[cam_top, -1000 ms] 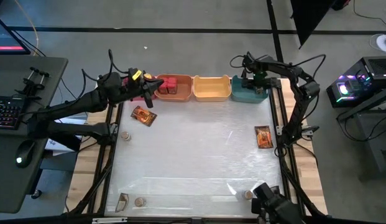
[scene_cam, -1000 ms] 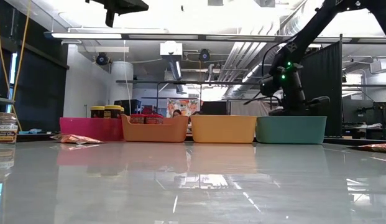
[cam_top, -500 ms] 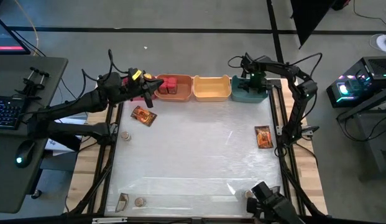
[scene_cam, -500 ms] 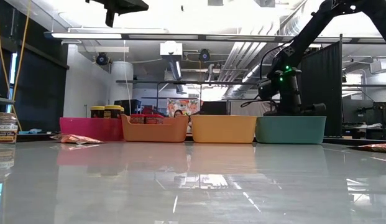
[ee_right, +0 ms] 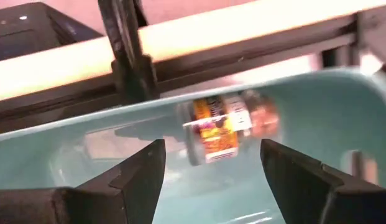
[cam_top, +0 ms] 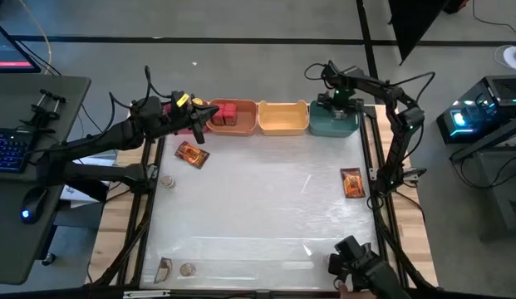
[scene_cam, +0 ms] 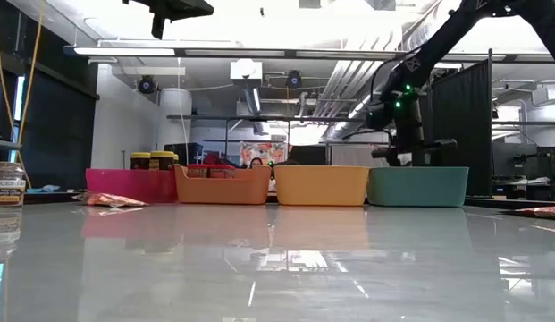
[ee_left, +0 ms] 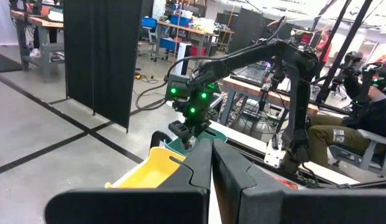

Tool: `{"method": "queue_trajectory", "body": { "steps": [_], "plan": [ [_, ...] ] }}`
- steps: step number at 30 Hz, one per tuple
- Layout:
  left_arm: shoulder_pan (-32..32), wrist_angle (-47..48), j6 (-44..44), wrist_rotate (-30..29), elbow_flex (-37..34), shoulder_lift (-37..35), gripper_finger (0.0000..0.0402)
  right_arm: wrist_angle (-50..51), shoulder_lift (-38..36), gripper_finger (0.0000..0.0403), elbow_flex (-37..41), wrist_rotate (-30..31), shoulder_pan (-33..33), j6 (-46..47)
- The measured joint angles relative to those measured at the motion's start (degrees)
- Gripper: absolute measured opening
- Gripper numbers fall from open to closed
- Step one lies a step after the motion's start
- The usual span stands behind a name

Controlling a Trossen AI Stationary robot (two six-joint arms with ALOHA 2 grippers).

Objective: Sort spices by type
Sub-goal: Put the top right brown seasoning bottle into the blue bin

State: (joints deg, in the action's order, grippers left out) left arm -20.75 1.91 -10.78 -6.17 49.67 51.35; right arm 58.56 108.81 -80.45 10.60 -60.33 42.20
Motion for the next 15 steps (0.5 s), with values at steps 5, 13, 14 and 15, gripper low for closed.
{"method": "queue_trajectory", "body": {
  "steps": [5,13,14,15],
  "plan": [
    [-0.02,0.02,0.42,0.02,0.0,0.0,0.0,4.42,-0.06,0.0259,-1.8,4.58,0.12,-2.49],
    [0.0,0.04,0.38,0.02,0.0,0.0,0.0,2.37,0.65,0.0259,-0.14,4.99,-0.03,-2.41],
    [-0.02,0.04,0.38,0.02,0.0,0.0,0.0,2.19,0.87,0.0259,-0.12,4.77,-0.03,-2.63],
    [-0.02,0.04,0.38,0.02,0.0,0.0,0.0,1.93,1.09,0.0259,-0.12,4.71,-0.03,-2.65]
  ]
}}
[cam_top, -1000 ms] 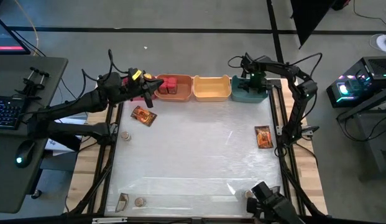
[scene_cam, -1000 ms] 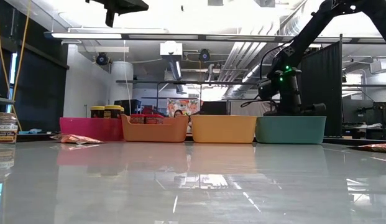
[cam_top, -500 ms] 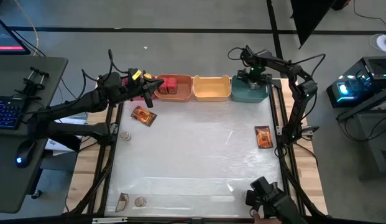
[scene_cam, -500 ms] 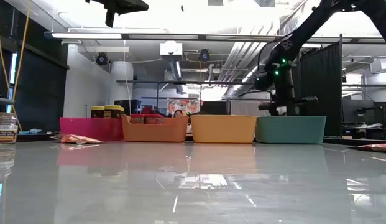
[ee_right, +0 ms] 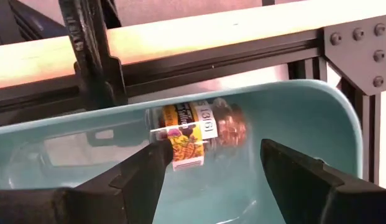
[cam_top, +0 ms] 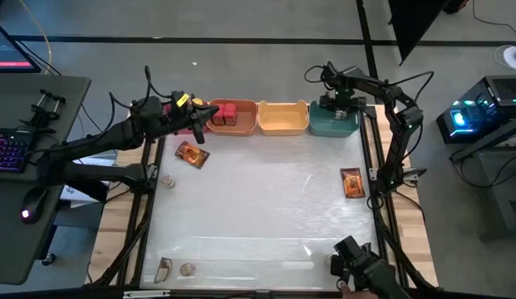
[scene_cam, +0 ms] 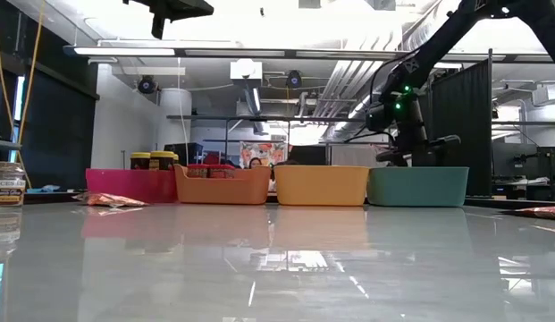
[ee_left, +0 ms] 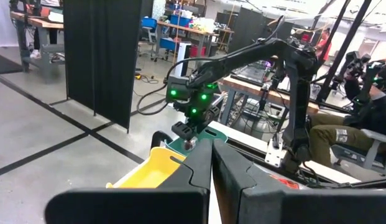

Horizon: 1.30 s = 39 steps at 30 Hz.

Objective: Sort spices by type
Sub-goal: Put the top right brown seasoning bottle into the blue bin

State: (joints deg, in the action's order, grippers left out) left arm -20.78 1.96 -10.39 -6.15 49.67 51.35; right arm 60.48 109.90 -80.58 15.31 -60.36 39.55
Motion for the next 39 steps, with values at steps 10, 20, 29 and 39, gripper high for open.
{"method": "queue_trajectory", "body": {
  "steps": [10,20,29,39],
  "plan": [
    [0.0,0.0,-1.38,0.0,0.02,0.0,0.0,1.26,0.49,0.0259,0.1,-3.98,2.71,-12.97],
    [0.0,0.0,-1.42,0.0,0.02,0.0,0.0,3.03,-1.32,0.0259,0.13,-3.72,6.64,-24.17],
    [0.02,0.0,-1.49,0.0,0.02,0.02,0.0,-2.6,-1.12,0.0259,0.11,-8.7,6.36,-23.08],
    [0.0,0.0,-1.46,-0.02,0.02,0.0,0.0,-3.32,0.99,0.0259,0.11,-10.4,6.47,-23.12]
  ]
}}
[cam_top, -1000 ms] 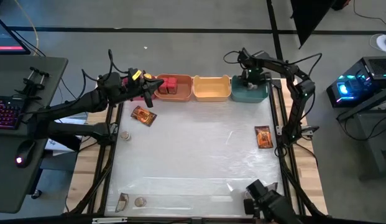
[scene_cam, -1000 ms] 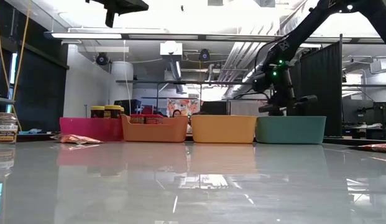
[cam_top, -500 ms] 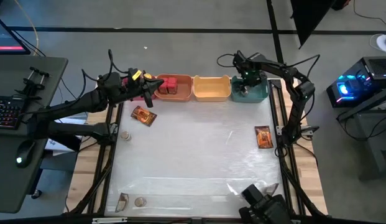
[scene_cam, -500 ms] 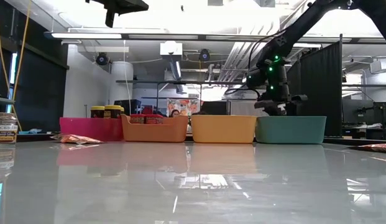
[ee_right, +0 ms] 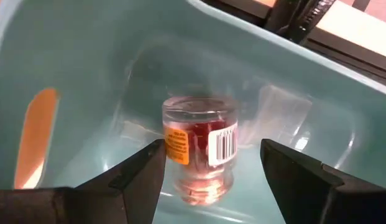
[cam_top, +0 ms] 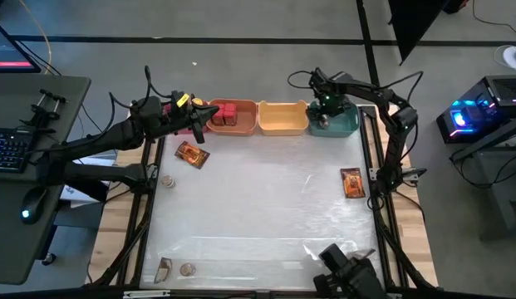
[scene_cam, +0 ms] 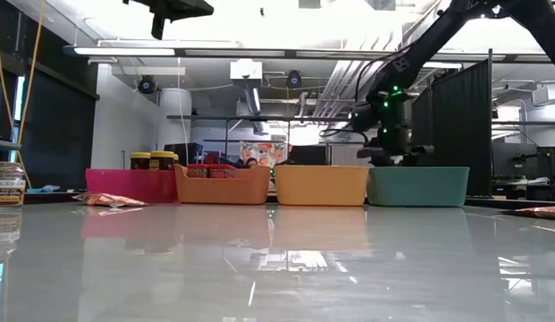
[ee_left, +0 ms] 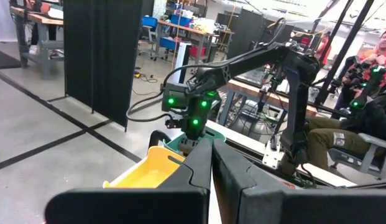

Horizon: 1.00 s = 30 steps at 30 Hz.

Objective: Sort spices by type
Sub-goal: Put the top right brown seasoning bottle into the blue bin

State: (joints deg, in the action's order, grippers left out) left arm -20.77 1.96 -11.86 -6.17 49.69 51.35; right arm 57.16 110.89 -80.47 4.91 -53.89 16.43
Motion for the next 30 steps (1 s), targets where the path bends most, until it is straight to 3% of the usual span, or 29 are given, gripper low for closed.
{"method": "queue_trajectory", "body": {
  "steps": [14,21,30],
  "plan": [
    [0.0,0.0,0.0,0.0,0.0,0.02,0.0,-0.51,5.02,0.0257,-0.16,-3.23,0.83,1.34],
    [0.0,-0.02,0.02,-0.01,0.0,0.01,0.0,-0.19,4.56,0.0182,-0.12,-2.04,0.81,2.12],
    [0.01,-1.0,2.4,-0.02,0.0,0.02,0.0,3.22,-1.0,0.0182,0.02,0.76,0.24,-1.8]
  ]
}}
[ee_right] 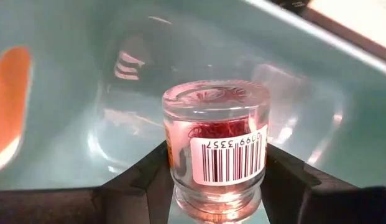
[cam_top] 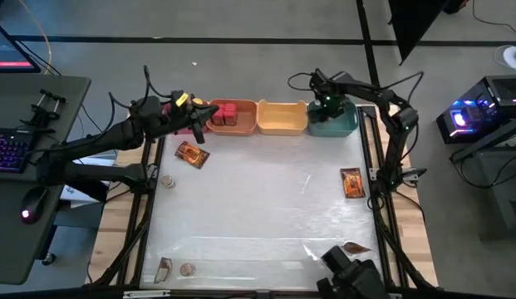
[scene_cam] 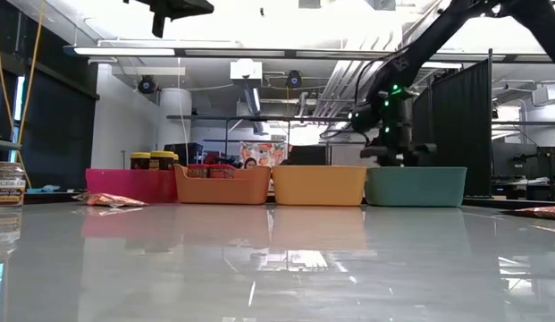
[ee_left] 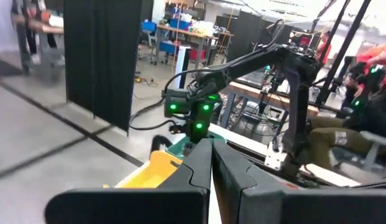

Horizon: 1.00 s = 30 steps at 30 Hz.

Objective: Sort spices by type
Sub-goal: Put the top right brown seasoning bottle into the blue bin

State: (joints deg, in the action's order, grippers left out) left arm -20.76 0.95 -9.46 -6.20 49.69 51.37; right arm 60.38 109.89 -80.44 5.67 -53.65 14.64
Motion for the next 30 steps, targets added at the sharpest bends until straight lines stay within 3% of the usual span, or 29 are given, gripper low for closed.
{"method": "queue_trajectory", "body": {
  "steps": [6,9,15,22,25,30],
  "plan": [
    [-0.51,-2.48,6.64,-1.66,0.56,0.82,0.0003,3.33,-8.02,0.0182,0.0,-0.09,0.16,-4.54],
    [-1.48,-1.58,11.71,-1.76,2.18,3.0,0.0024,3.11,-13.86,0.0182,0.0,-3.09,1.61,-5.11],
    [-1.95,3.46,30.49,2.74,11.02,12.6,0.0114,-2.13,-23.87,0.0182,-0.02,-20.68,8.04,-2.26],
    [1.6,16.74,46.97,2.75,26.91,26.61,0.02,-11.4,-26.77,0.0182,-0.04,-37.99,20.85,-1.29],
    [3.33,19.89,50.76,2.71,31.0,29.95,0.0218,-15.96,-26.61,0.0182,-0.04,-39.32,25.44,-0.15],
    [5.46,21.36,57.12,3.21,31.67,31.49,0.0225,-22.07,-26.3,0.0182,-0.04,-39.37,29.05,-0.08]
  ]
}}
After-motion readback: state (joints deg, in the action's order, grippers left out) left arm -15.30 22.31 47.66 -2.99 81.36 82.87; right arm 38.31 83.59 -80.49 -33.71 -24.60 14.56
